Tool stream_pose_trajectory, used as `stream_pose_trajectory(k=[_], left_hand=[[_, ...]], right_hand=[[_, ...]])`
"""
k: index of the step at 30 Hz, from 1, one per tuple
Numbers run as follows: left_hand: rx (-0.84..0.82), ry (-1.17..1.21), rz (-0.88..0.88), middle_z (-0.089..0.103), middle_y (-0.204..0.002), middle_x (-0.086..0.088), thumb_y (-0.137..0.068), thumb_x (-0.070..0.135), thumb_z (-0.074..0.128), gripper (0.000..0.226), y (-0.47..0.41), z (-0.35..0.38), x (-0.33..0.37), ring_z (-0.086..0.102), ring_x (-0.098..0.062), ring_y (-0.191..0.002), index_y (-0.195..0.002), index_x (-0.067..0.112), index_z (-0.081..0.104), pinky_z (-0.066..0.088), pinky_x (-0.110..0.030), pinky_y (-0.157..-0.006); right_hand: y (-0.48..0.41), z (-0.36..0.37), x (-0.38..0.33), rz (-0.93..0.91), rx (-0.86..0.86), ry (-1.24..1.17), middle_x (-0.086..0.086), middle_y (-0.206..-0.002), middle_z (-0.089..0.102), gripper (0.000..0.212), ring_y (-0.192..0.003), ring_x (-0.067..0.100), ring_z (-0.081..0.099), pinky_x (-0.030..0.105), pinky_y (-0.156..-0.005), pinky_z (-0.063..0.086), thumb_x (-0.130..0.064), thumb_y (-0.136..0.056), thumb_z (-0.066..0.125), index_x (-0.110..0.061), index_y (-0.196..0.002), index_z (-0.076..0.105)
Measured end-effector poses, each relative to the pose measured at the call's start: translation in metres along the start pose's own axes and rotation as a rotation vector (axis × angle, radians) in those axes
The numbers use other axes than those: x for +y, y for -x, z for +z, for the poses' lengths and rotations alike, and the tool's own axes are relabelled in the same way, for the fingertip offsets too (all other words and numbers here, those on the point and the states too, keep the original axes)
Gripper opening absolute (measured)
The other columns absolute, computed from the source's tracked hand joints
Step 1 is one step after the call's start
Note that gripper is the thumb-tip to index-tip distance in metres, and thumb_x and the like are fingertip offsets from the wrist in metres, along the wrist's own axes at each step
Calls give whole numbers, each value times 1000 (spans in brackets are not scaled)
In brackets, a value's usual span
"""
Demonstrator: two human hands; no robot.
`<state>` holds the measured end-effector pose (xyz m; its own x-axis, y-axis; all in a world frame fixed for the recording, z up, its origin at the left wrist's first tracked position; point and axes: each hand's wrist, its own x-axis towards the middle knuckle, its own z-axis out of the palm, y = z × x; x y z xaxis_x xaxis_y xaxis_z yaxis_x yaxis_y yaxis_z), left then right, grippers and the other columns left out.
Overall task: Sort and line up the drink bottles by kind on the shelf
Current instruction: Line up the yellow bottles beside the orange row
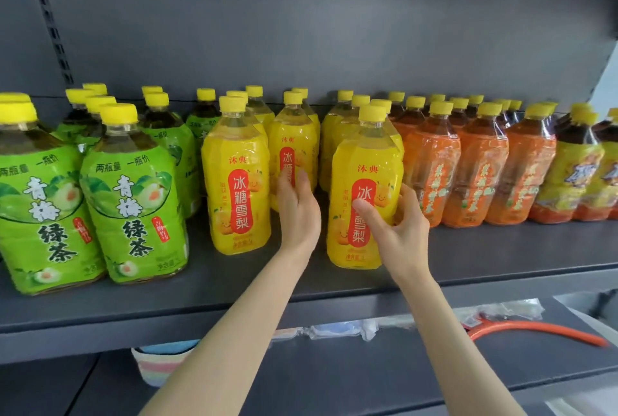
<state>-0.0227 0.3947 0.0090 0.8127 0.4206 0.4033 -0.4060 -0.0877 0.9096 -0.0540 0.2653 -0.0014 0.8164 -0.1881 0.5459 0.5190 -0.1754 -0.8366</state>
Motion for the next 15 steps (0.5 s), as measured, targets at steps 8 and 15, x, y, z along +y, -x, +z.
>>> stream_pose_trajectory(k=[8, 15], left_hand=[[122, -287, -178, 4, -159, -6, -99, 47, 28, 65, -39, 23, -23, 8, -28, -145, -151, 17, 4, 10, -46, -116], [153, -330, -125, 27, -147, -12, -98, 41, 41, 52, -46, 22, -25, 30, -31, -134, -139, 13, 29, 28, -45, -111]], right_hand=[[-15, -32, 11, 5, -101, -60, -16, -104, 66, 47, -94, 4, 68, 20, -70, 56, -45, -67, 72, -36, -106, 48], [-21, -38, 19, -37, -75, -80, -17, -104, 65, 47, -94, 1, 67, 18, -71, 54, -47, -69, 75, -36, -106, 47]])
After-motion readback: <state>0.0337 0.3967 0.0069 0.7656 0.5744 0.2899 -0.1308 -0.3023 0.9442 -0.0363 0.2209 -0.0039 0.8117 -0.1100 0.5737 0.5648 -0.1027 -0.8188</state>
